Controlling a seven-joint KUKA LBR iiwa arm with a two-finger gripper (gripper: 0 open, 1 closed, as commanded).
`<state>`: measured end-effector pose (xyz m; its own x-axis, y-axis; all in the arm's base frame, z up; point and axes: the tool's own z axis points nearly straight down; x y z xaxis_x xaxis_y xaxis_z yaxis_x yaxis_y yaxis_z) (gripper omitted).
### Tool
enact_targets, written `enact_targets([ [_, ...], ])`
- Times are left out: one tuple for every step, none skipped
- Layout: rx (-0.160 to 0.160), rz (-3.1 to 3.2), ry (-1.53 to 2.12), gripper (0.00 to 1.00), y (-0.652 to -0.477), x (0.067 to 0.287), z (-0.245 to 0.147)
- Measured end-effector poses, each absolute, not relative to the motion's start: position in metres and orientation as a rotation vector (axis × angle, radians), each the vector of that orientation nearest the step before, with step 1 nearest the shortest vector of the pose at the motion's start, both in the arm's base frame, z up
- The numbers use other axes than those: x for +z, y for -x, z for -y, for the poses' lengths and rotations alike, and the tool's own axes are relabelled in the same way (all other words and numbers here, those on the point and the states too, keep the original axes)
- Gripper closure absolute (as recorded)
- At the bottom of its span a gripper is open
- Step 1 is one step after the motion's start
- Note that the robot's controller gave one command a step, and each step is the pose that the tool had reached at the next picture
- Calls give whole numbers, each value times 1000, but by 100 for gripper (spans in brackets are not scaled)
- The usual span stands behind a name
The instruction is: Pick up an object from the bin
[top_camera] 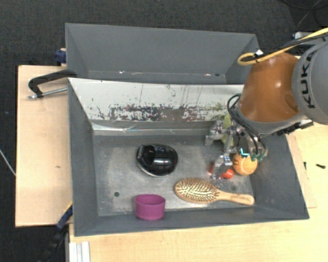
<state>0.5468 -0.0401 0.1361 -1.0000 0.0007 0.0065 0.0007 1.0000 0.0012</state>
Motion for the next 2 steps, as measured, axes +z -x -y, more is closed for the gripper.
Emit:
enact_targets([
  [-1,3143,0,0,-549,140,40],
  [-1,3141,-244,0,-517,96,84],
])
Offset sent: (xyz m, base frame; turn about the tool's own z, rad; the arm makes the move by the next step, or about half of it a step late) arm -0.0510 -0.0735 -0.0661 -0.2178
